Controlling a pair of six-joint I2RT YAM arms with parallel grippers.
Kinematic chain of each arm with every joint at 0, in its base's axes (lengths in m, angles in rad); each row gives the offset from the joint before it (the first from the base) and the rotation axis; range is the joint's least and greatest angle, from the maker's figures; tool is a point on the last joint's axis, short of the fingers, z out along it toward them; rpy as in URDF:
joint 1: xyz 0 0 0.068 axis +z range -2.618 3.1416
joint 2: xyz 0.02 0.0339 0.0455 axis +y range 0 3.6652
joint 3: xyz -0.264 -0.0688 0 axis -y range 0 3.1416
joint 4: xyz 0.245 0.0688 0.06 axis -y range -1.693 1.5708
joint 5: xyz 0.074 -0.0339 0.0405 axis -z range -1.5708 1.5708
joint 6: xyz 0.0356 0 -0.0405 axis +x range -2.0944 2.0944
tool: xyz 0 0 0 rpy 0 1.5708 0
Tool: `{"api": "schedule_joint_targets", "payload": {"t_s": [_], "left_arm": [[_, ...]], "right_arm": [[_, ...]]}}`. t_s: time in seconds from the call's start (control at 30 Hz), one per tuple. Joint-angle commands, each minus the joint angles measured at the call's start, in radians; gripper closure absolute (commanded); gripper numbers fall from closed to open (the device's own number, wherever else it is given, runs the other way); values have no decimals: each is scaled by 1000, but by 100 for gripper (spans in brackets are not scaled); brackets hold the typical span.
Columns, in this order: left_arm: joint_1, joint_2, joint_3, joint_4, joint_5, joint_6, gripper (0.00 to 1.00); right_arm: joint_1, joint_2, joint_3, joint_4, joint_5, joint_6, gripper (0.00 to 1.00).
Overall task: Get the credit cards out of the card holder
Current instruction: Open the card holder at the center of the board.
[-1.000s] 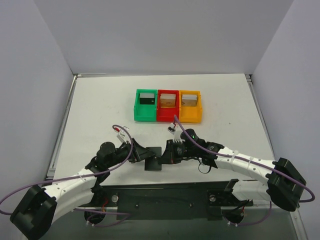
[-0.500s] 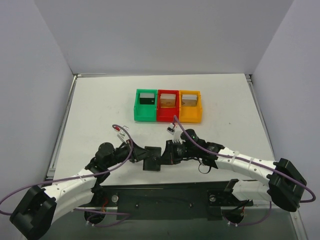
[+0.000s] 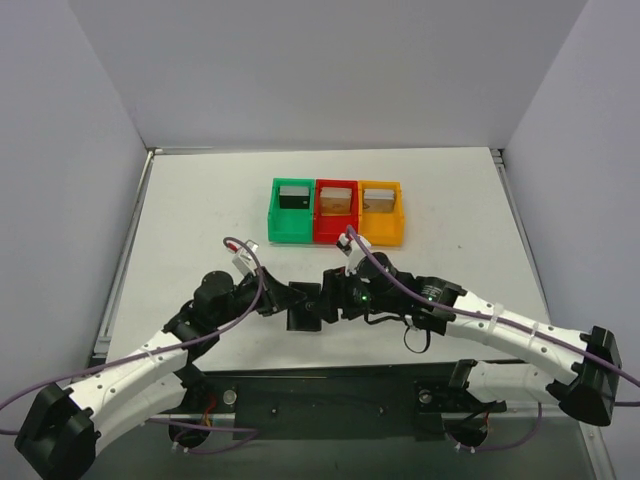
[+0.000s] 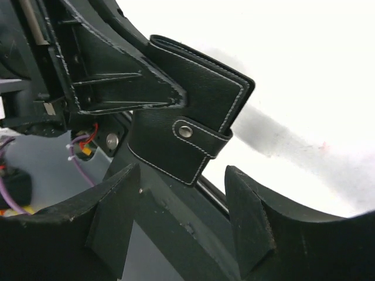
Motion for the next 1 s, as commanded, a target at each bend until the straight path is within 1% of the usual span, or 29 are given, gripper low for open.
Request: {"api": "schedule_joint_targets", "payload": {"t_s": [0.0,0.03,0.07,0.1,0.27,0.33,0.4,0.5,0.57,0.67,0.73,0.97], "left_arm": [[-51,1,169,-236,-150,82,100],[-65,12,210,-301,-199,96,100],[-85,18,227,-317,-222,99,100],[-102,27,265,-407,-268,108,100],[-146,39,341,-526,-382,119,100],[-156,38,357,-552,-411,110,100],[-162,35,364,-566,-426,101,100],[-168,33,376,-573,-443,91,100],[-168,35,379,-578,-445,87,100],[-168,36,384,-579,-448,81,100],[-169,35,379,-572,-448,71,100],[-172,35,370,-511,-414,35,100]], "right_arm": [[107,43,181,-270,332,-87,46],[131,79,226,-299,358,-89,47],[143,95,247,-333,401,-92,48],[159,124,273,-348,423,-89,49],[180,178,321,-376,492,-78,51],[185,196,338,-381,507,-80,55],[186,212,352,-384,525,-81,59],[188,225,369,-384,530,-88,60],[190,235,384,-382,526,-88,59],[194,250,399,-374,518,-89,54],[196,253,401,-365,512,-86,52],[205,294,409,-329,472,-80,52]]}}
